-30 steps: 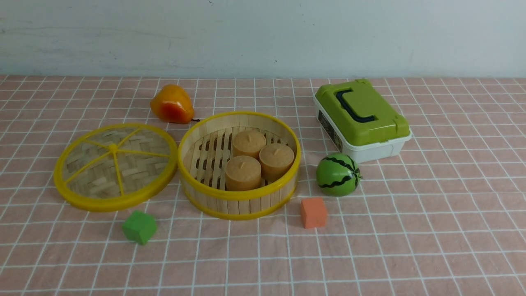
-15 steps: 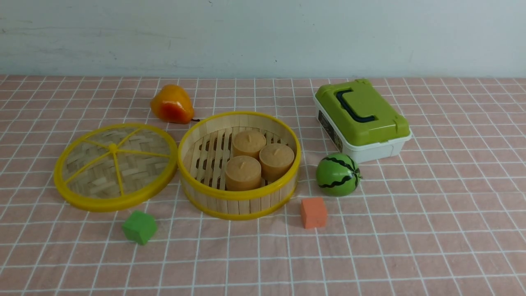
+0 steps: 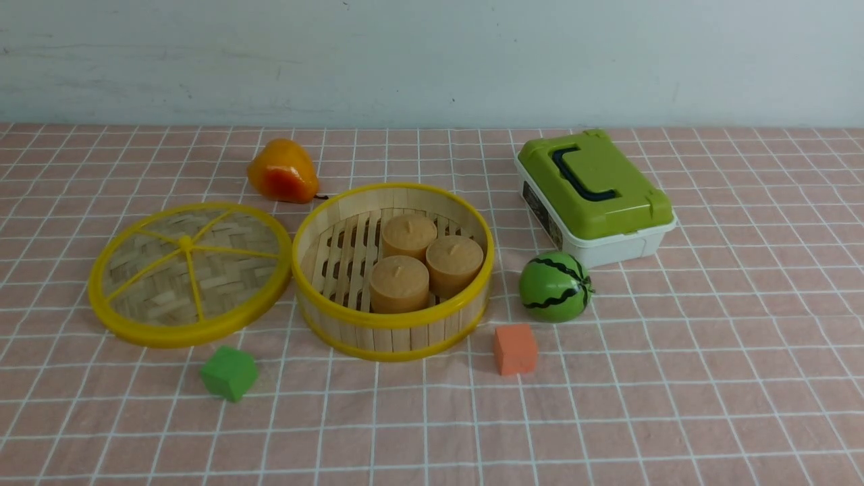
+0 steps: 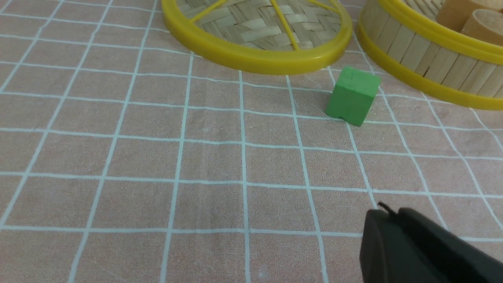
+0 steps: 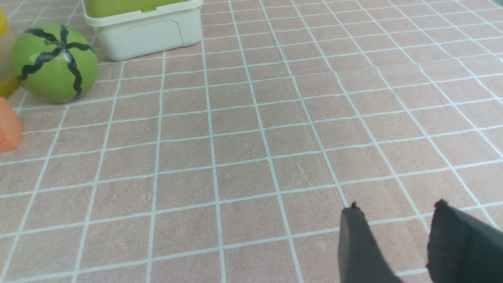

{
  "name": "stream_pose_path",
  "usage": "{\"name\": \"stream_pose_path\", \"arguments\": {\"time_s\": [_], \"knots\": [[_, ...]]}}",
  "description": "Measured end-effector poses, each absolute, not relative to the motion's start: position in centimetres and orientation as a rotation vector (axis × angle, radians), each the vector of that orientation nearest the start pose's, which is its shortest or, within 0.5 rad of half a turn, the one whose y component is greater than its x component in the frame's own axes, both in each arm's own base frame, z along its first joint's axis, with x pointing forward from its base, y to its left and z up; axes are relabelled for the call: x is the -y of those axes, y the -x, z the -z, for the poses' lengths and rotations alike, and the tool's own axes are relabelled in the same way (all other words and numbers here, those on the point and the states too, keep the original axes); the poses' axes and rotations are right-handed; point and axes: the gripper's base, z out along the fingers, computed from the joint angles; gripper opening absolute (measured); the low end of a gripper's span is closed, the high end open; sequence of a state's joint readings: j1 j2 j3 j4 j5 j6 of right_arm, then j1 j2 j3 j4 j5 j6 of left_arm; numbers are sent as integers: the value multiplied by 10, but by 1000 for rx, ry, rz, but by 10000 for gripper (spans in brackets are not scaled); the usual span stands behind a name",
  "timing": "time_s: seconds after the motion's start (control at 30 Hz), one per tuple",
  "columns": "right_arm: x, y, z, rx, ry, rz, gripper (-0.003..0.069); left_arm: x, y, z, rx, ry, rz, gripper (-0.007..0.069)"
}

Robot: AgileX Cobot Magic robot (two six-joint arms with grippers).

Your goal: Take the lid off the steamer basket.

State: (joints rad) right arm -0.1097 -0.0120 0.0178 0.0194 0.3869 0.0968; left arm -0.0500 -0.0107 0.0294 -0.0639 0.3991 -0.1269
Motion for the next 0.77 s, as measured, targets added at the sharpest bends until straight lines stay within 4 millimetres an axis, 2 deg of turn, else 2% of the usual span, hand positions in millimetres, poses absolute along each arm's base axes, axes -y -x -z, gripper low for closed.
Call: {"name": "stream_pose_path", "arguments": {"time_s": [0.77], "knots": [[5, -52, -173, -1865, -205, -10, 241, 5, -52, -168, -1901, 112, 184, 38]]}}
